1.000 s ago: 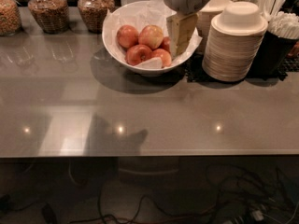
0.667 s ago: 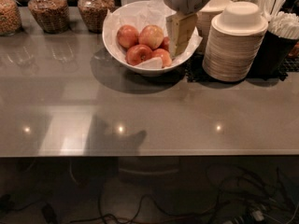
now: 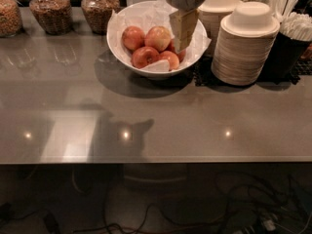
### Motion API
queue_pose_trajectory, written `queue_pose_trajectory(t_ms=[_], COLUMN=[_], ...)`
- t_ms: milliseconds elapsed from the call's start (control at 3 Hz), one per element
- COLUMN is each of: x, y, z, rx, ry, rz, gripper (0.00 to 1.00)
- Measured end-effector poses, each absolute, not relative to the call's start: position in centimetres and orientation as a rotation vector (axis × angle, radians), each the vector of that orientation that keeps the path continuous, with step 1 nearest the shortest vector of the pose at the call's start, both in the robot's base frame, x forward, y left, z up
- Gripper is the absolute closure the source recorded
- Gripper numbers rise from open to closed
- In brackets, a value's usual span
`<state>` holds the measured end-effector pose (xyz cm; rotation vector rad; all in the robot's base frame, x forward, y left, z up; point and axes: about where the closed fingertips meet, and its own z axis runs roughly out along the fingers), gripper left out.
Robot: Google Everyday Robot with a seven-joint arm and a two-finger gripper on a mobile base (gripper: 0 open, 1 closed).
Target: Pick apple from white bowl
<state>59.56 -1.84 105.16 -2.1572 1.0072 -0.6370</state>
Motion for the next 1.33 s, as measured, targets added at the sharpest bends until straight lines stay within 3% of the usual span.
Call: queue_pose_trajectory(t_ms=[1333], x=[69.7], y=[-0.3], z=[98.8], rx=[-2.330], ry=[0.820], rz=[-0.609], gripper=[0.00])
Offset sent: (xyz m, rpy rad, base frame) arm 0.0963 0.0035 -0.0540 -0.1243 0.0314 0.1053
